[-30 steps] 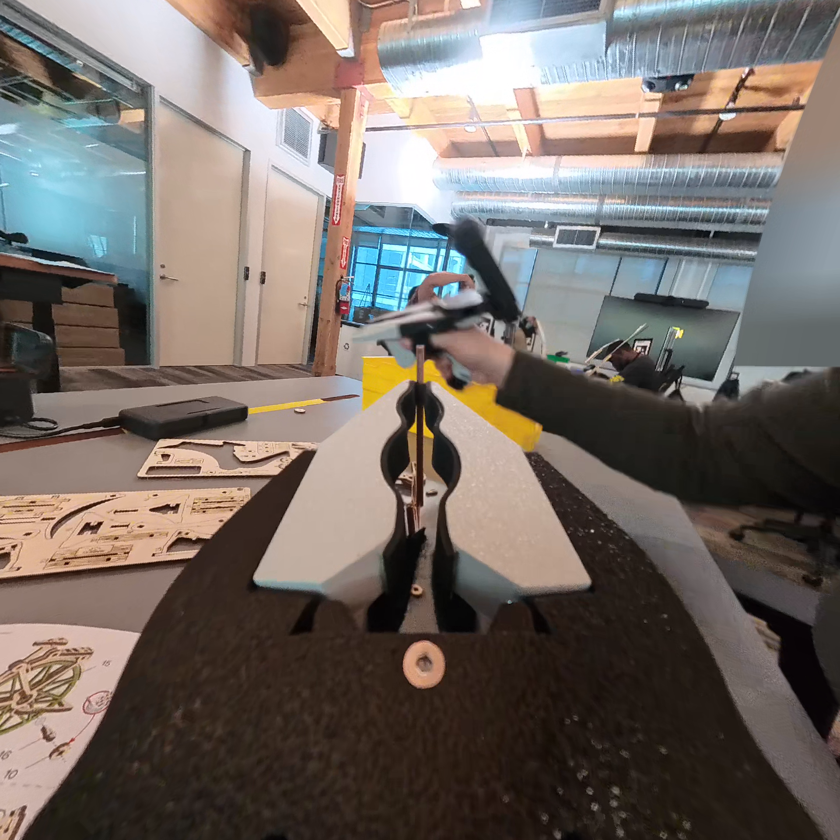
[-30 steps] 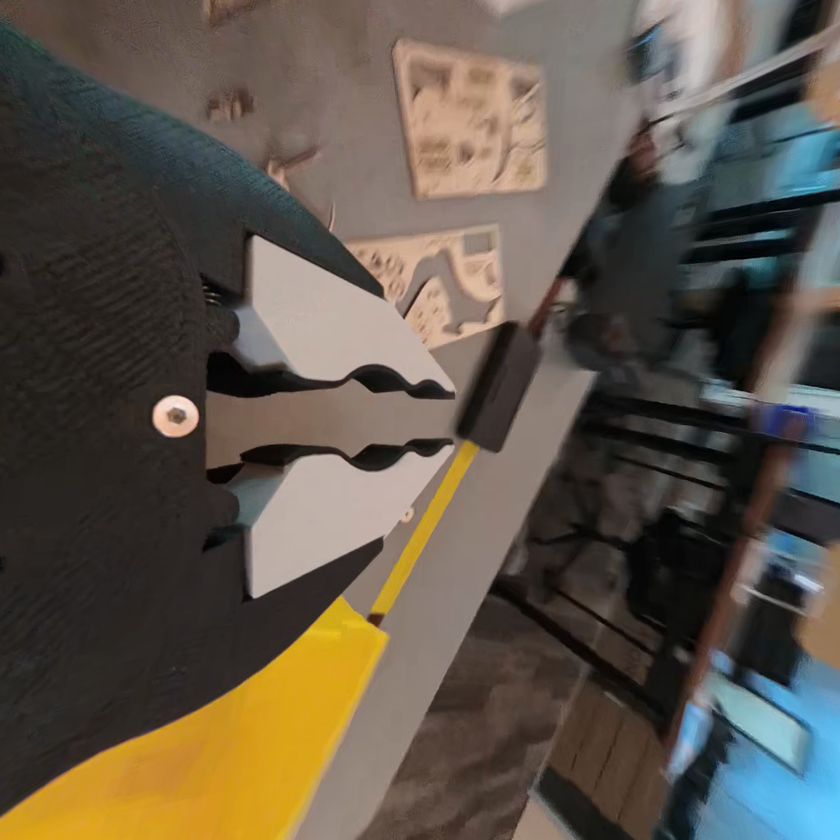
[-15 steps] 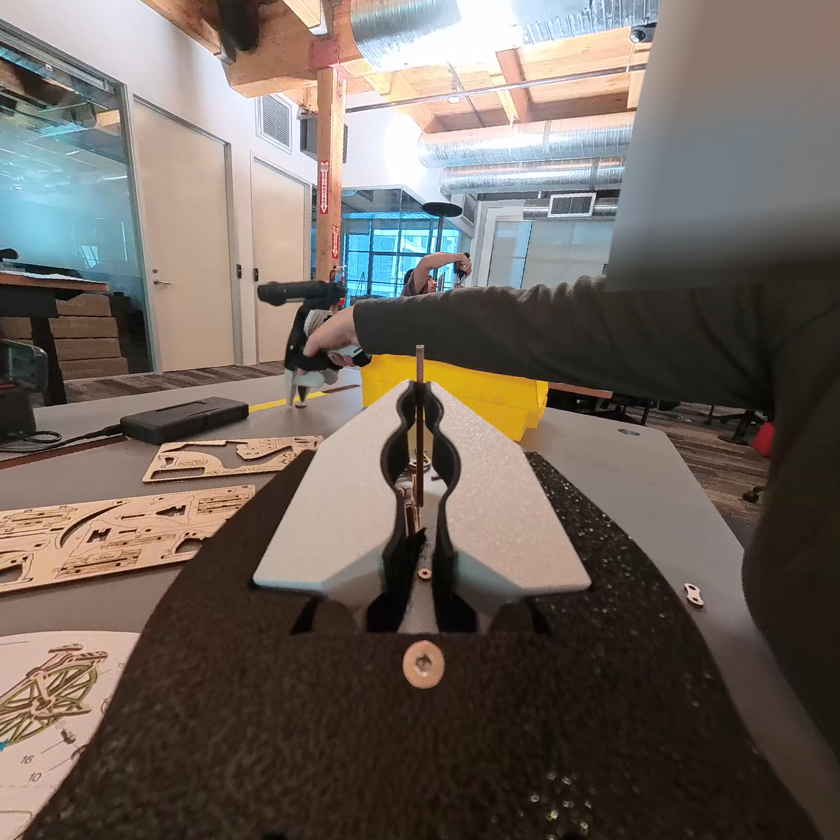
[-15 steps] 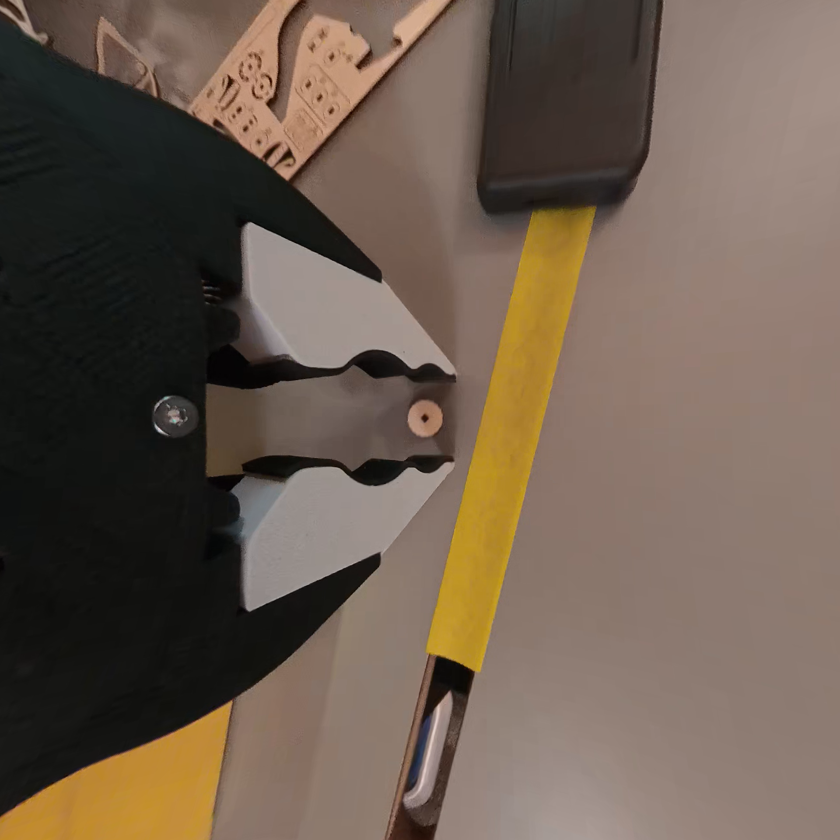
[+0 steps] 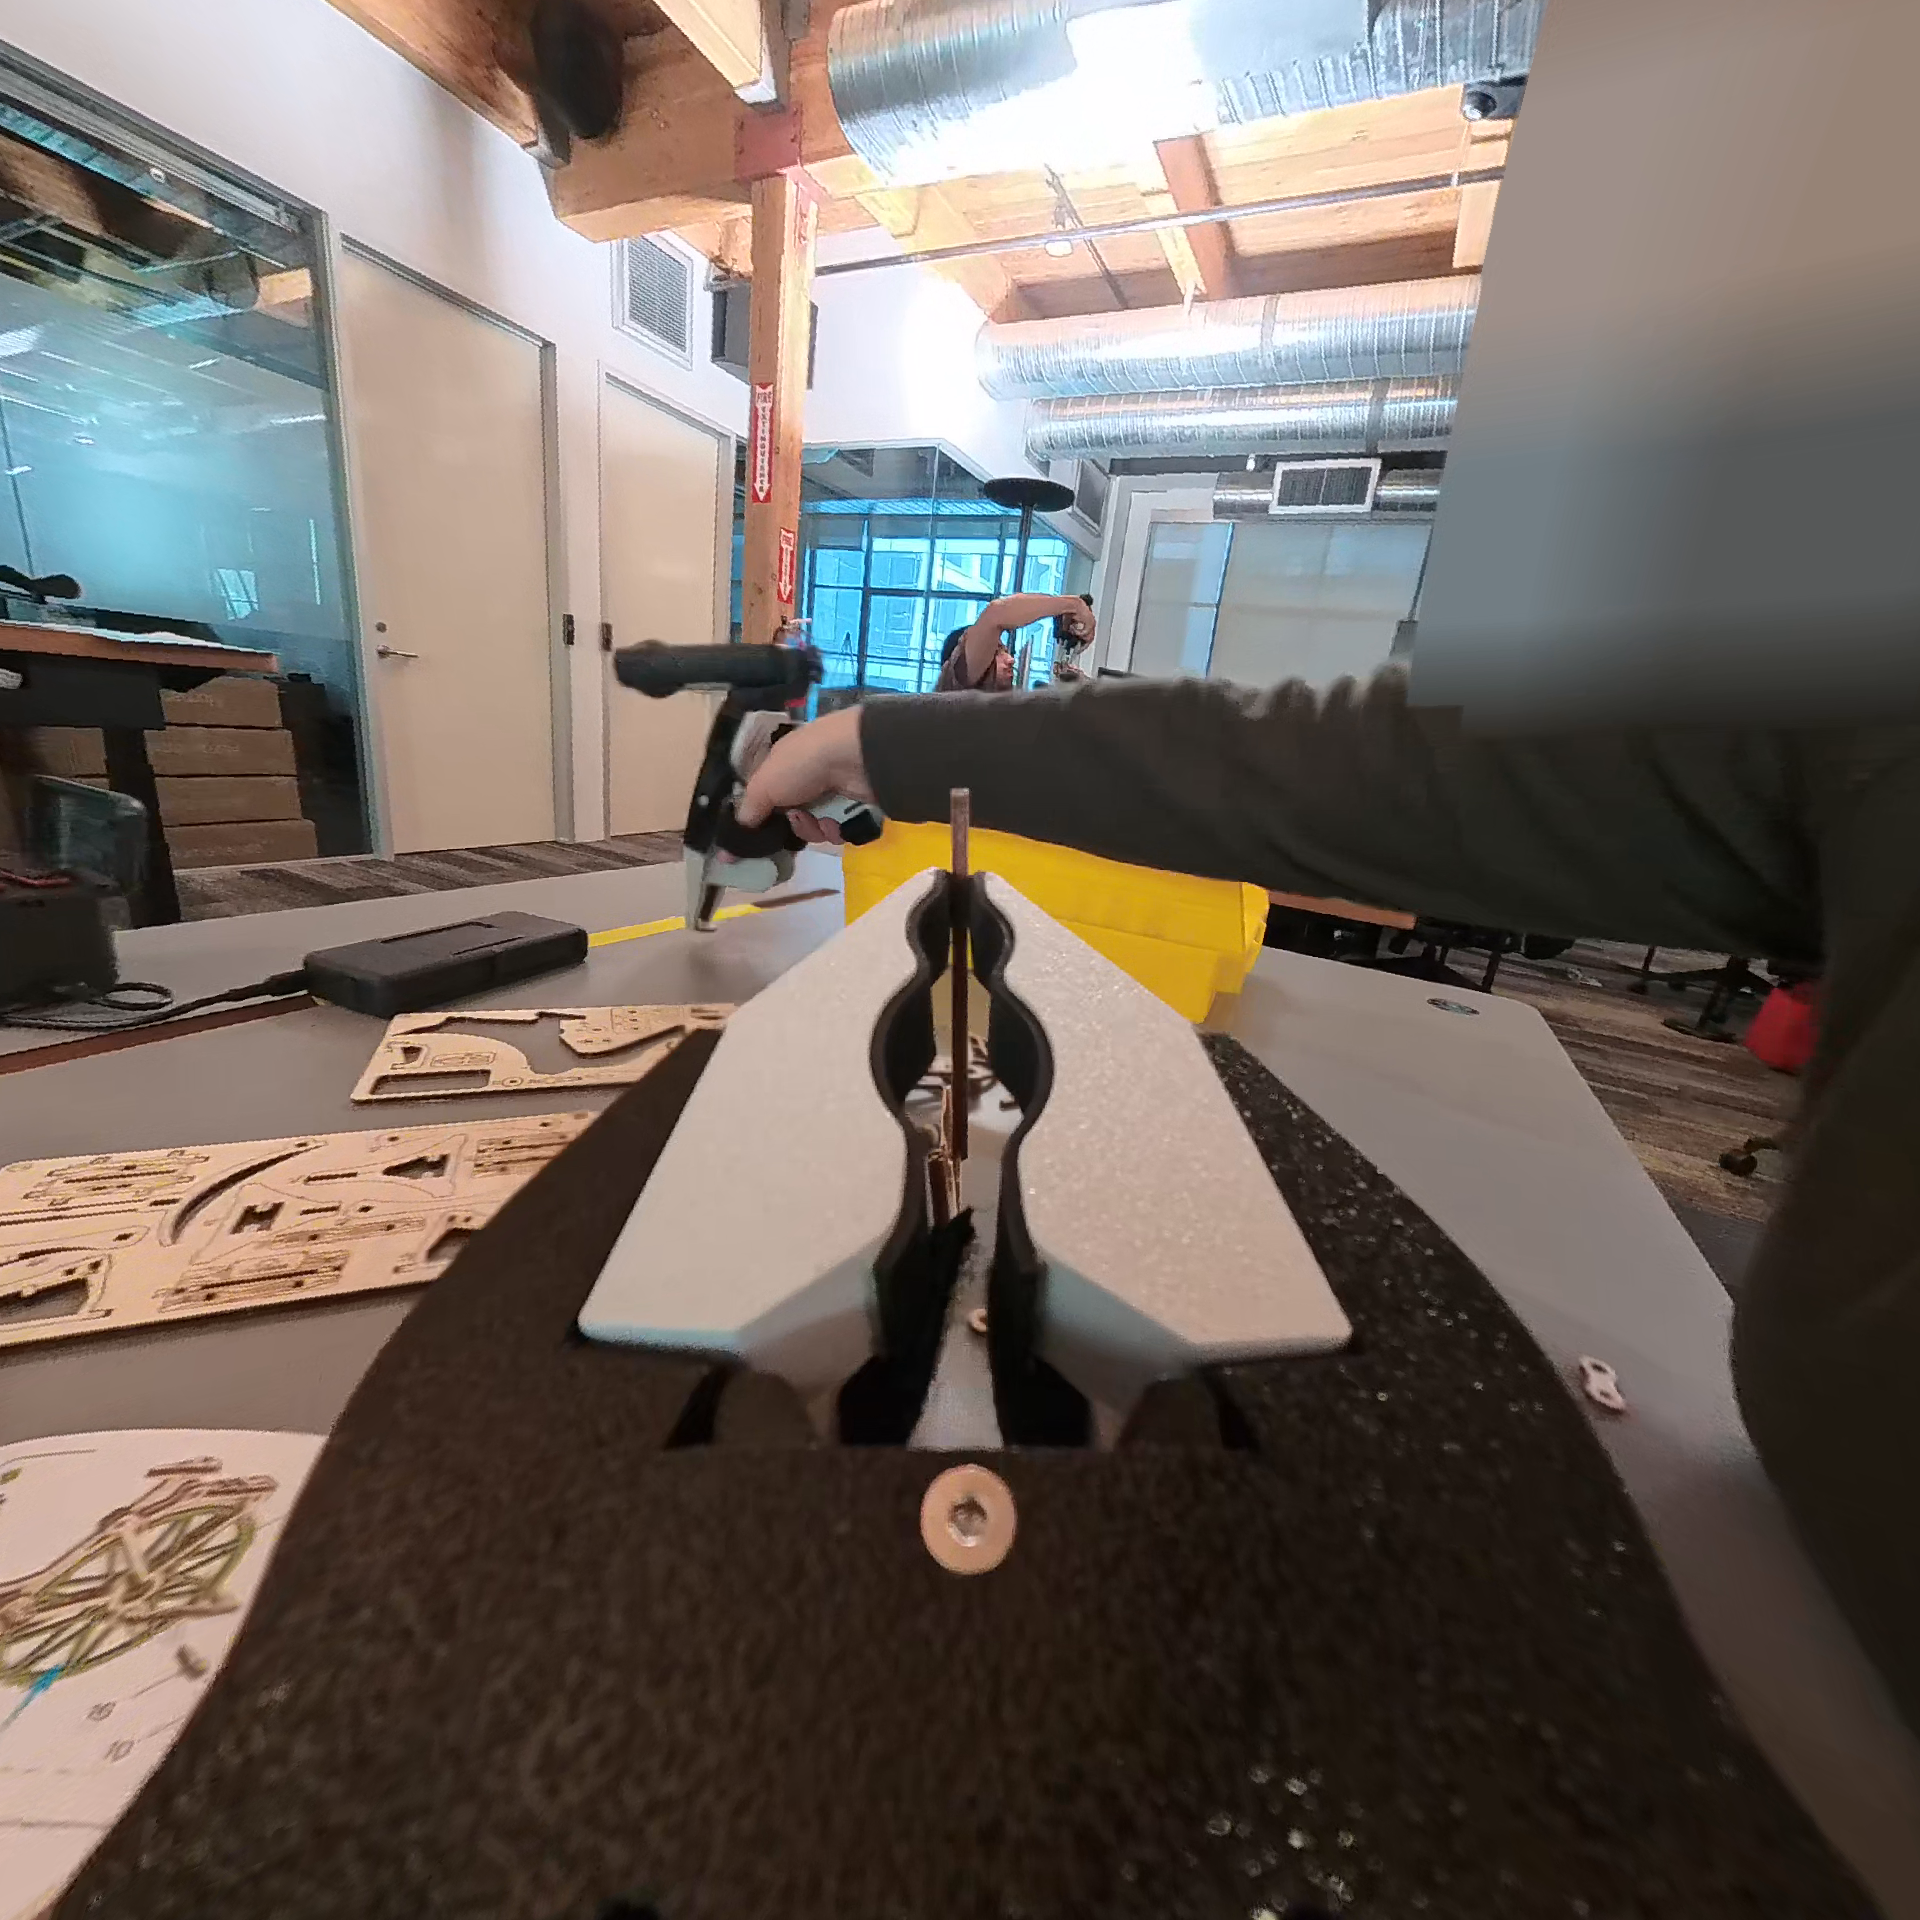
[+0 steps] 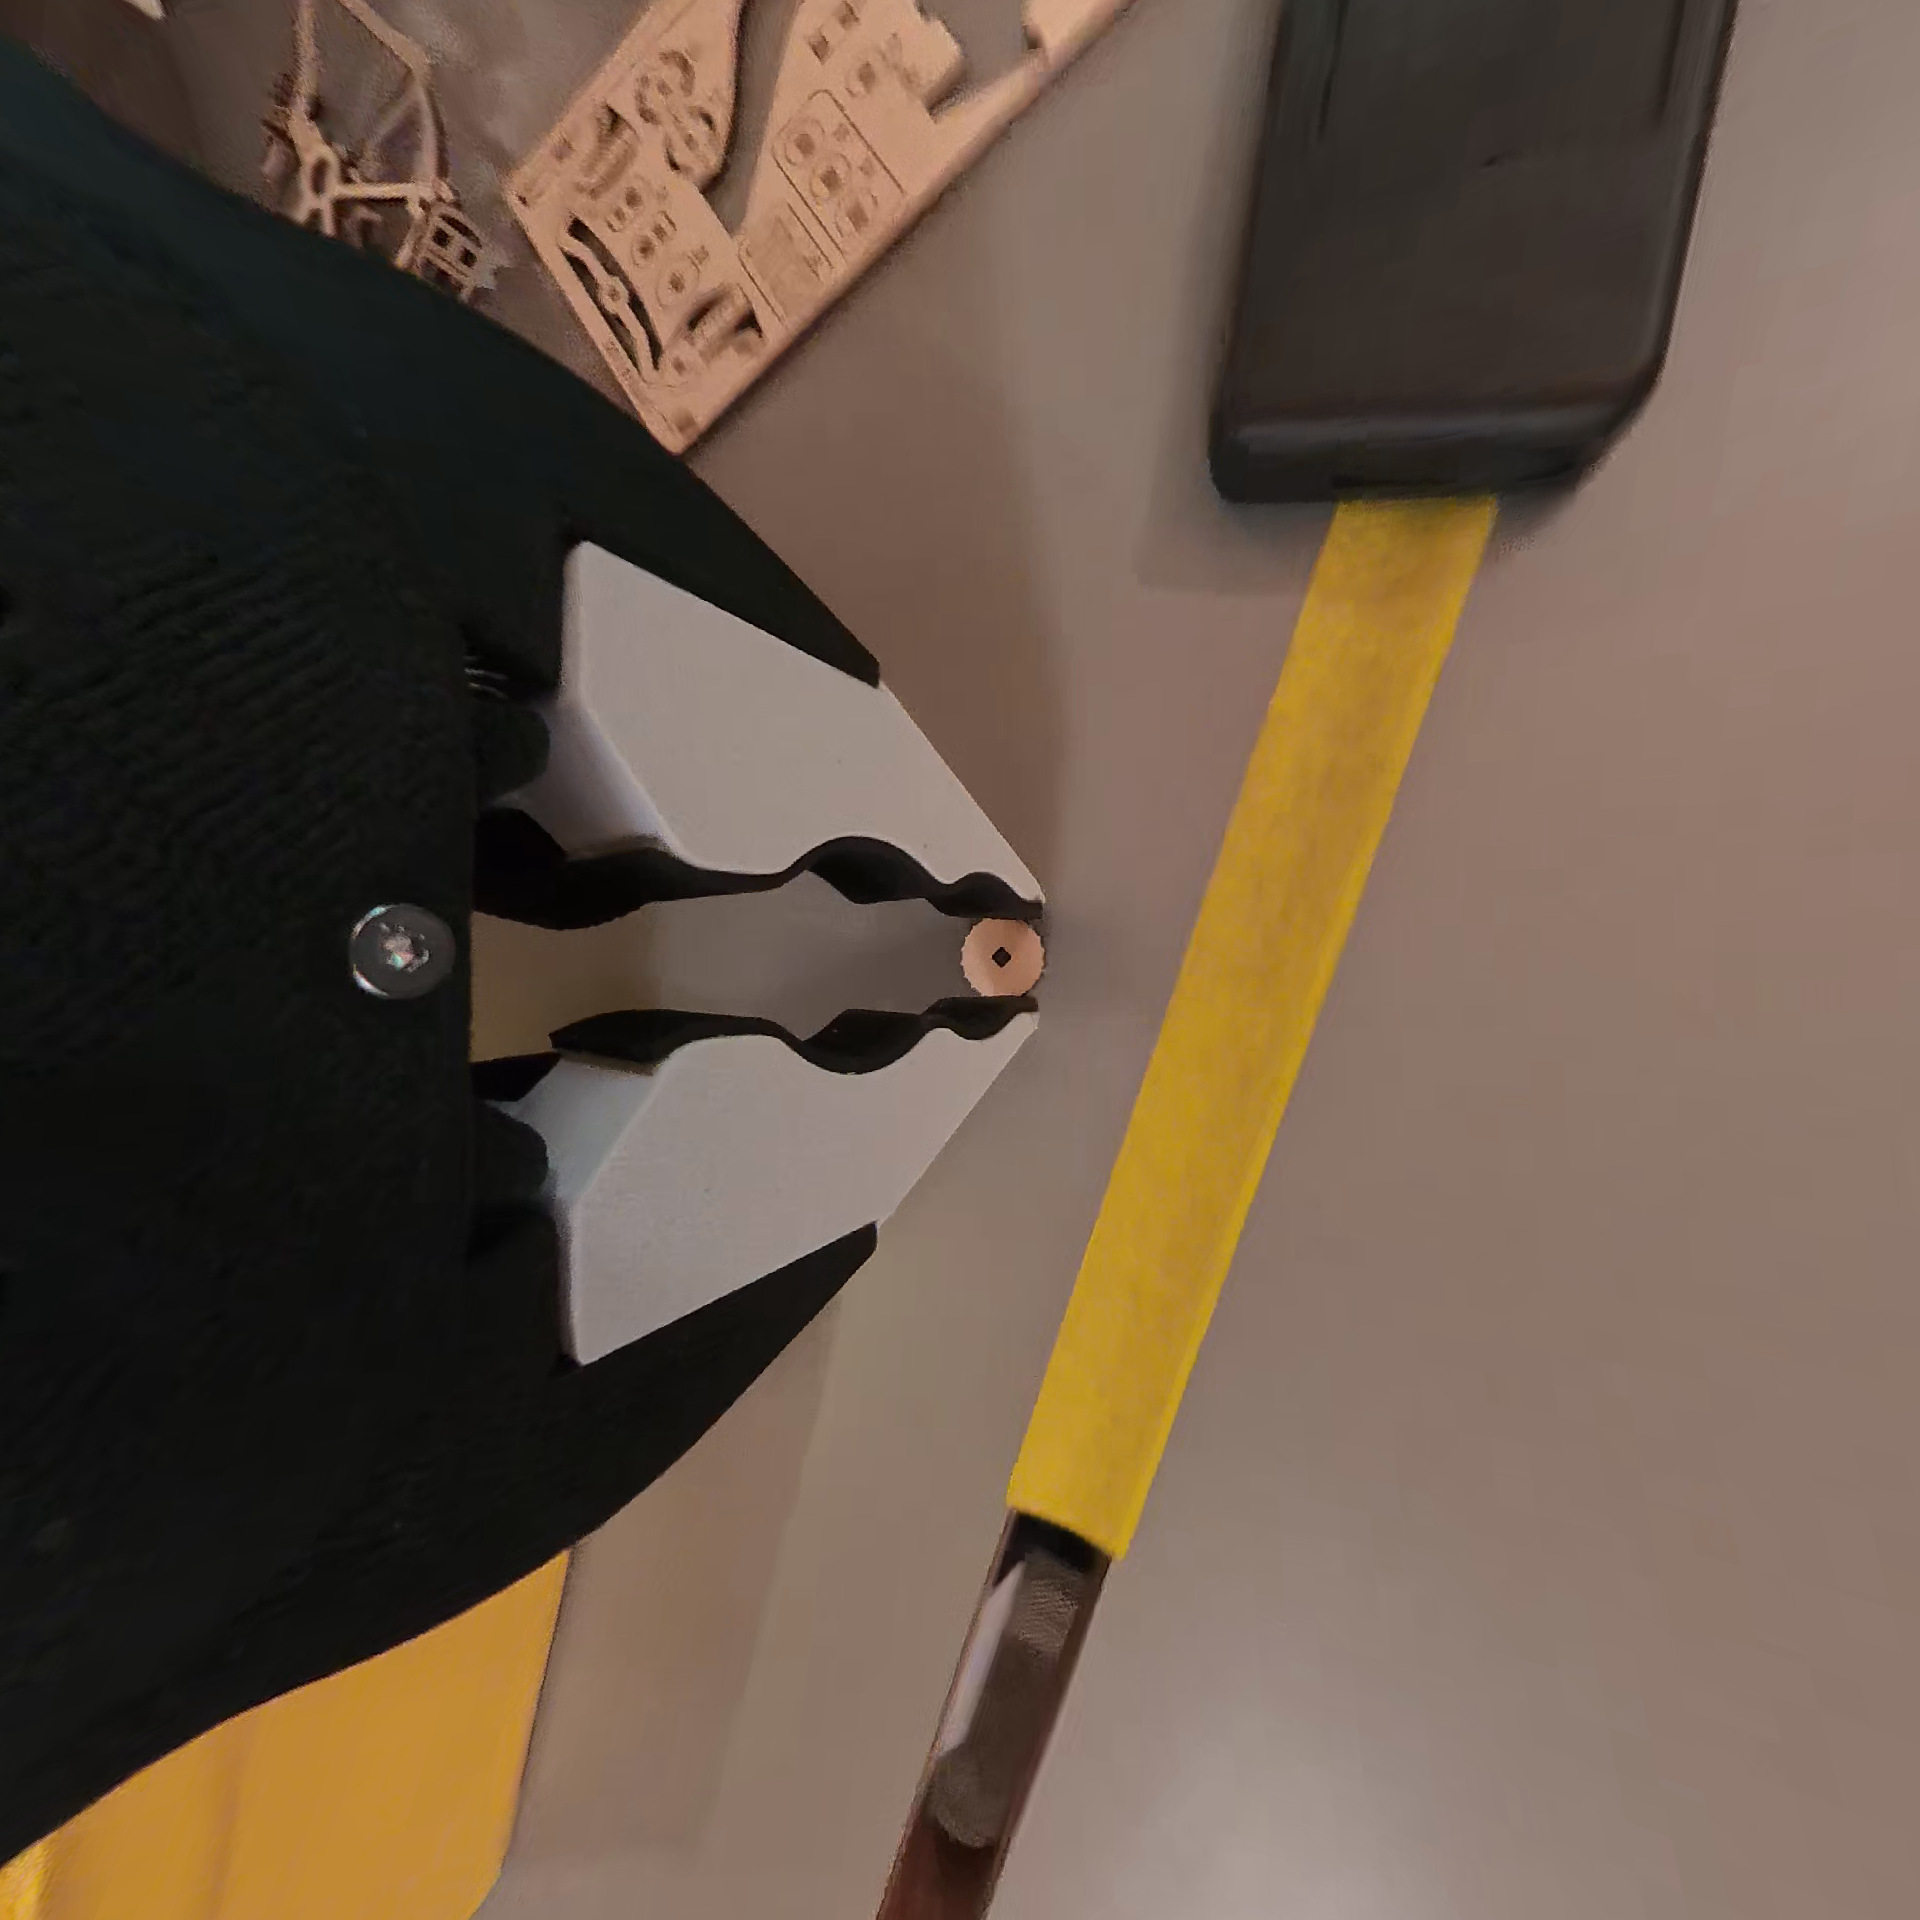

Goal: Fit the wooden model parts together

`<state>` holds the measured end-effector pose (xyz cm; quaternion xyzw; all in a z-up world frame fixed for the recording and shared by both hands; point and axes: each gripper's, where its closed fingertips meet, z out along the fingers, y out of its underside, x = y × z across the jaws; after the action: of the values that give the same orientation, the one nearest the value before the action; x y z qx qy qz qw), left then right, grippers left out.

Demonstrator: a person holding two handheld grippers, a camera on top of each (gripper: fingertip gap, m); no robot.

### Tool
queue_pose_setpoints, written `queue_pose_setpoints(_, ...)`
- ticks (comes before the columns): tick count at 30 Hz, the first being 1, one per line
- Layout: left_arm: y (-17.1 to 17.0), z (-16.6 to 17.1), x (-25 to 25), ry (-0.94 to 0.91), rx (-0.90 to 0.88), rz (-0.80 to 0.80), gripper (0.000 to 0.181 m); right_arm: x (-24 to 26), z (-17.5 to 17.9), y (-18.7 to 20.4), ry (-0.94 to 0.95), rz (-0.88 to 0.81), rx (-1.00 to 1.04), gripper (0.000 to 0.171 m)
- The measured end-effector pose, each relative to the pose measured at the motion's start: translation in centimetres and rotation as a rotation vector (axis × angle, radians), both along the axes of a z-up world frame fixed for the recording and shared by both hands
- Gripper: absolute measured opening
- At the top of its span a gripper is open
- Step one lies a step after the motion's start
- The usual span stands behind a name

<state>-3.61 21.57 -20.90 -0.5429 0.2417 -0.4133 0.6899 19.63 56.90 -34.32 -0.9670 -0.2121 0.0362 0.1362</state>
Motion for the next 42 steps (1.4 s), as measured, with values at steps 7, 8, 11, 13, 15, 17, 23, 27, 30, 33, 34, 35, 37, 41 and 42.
queue_pose_setpoints(7,0.7,0.6,-2.5,-0.027,0.012,0.082,0.0,-13.9,13.1,-13.5,0.901,0.614,0.206,0.013)
queue_pose_setpoints(8,0.7,0.7,-2.7,-0.024,0.016,0.086,0.0,-14.8,15.3,-16.9,1.099,0.665,0.151,0.013)
queue_pose_setpoints(11,0.6,0.6,-3.2,-0.015,0.024,0.091,0.0,-15.1,19.3,-24.5,1.499,0.791,0.004,0.013)
queue_pose_setpoints(13,0.6,0.6,-3.4,-0.016,0.022,0.091,0.0,-14.9,20.0,-28.2,1.624,0.882,-0.05,0.013)
queue_pose_setpoints(15,0.7,0.6,-3.6,-0.023,0.016,0.095,0.0,-14.7,20.3,-30.8,1.699,0.945,-0.078,0.013)
queue_pose_setpoints(17,0.8,0.6,-3.9,-0.03,0.01,0.101,0.0,-14.8,20.3,-32.4,1.733,0.976,-0.1,0.013)
queue_pose_setpoints(23,1.2,0.5,-4.3,-0.052,-0.011,0.115,0.0,-15.9,16.5,-33.8,1.537,0.961,-0.075,0.013)
queue_pose_setpoints(27,1.7,0.5,-4.9,-0.066,-0.019,0.145,0.0,-15.0,5.3,-31.8,0.673,1.014,0.11,0.013)
queue_pose_setpoints(30,1.8,0.1,-4.7,-0.073,-0.044,0.137,0.0,-13.3,1.7,-32.3,0.3,1.102,0.132,0.013)
queue_pose_setpoints(33,1.6,0.0,-4.3,-0.059,-0.043,0.122,0.0,-12.6,0.2,-32.3,0.142,1.125,0.124,0.013)
queue_pose_setpoints(34,1.5,0.0,-4.2,-0.053,-0.038,0.12,0.0,-12.2,-0.3,-32.1,0.085,1.127,0.129,0.013)
queue_pose_setpoints(35,1.5,0.0,-4.1,-0.049,-0.032,0.119,0.0,-12.2,-0.6,-31.9,0.055,1.13,0.14,0.014)
queue_pose_setpoints(37,1.4,0.0,-4.0,-0.045,-0.028,0.118,0.0,-13.0,-0.1,-32.0,0.096,1.126,0.179,0.017)
queue_pose_setpoints(41,1.4,-0.1,-3.9,-0.05,-0.038,0.108,0.0,-13.0,2.7,-31.1,0.196,1.017,0.306,0.026)
queue_pose_setpoints(42,1.4,-0.1,-3.9,-0.05,-0.041,0.105,0.0,-12.7,3.6,-31.0,0.233,0.982,0.342,0.029)
